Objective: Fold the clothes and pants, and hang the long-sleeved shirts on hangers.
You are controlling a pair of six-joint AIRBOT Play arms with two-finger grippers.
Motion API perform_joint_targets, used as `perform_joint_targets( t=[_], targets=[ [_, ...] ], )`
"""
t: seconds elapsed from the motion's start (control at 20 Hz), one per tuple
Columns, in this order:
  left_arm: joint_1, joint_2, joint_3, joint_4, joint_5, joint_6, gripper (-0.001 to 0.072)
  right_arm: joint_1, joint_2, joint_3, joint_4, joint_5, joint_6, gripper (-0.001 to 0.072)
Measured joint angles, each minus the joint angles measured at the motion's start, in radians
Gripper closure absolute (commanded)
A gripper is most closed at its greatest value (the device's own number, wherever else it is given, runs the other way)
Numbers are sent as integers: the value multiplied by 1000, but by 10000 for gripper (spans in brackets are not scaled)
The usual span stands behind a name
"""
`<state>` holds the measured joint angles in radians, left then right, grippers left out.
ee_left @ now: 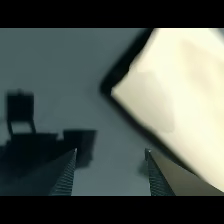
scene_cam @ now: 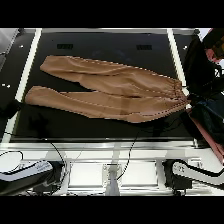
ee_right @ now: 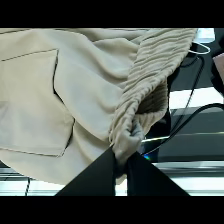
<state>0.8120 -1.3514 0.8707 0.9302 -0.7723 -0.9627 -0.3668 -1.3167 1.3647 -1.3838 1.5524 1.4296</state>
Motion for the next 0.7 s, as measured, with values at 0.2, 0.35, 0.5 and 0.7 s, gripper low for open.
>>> perform_joint_targets(
  t=[0.2, 0.35, 0.5, 0.7],
  targets=[
    [-30, -77, 0, 8, 17, 20, 218, 0, 0, 0, 5, 1, 1, 676],
    [-92, -110, 1, 4, 118, 25, 218, 0, 0, 0, 17, 1, 2, 675],
    [-166, -128, 1, 8, 240, 28, 218, 0, 0, 0, 21, 1, 2, 676],
    [-237, -137, 10, -10, 319, 27, 175, 0, 0, 0, 25, 1, 2, 676]
  ],
)
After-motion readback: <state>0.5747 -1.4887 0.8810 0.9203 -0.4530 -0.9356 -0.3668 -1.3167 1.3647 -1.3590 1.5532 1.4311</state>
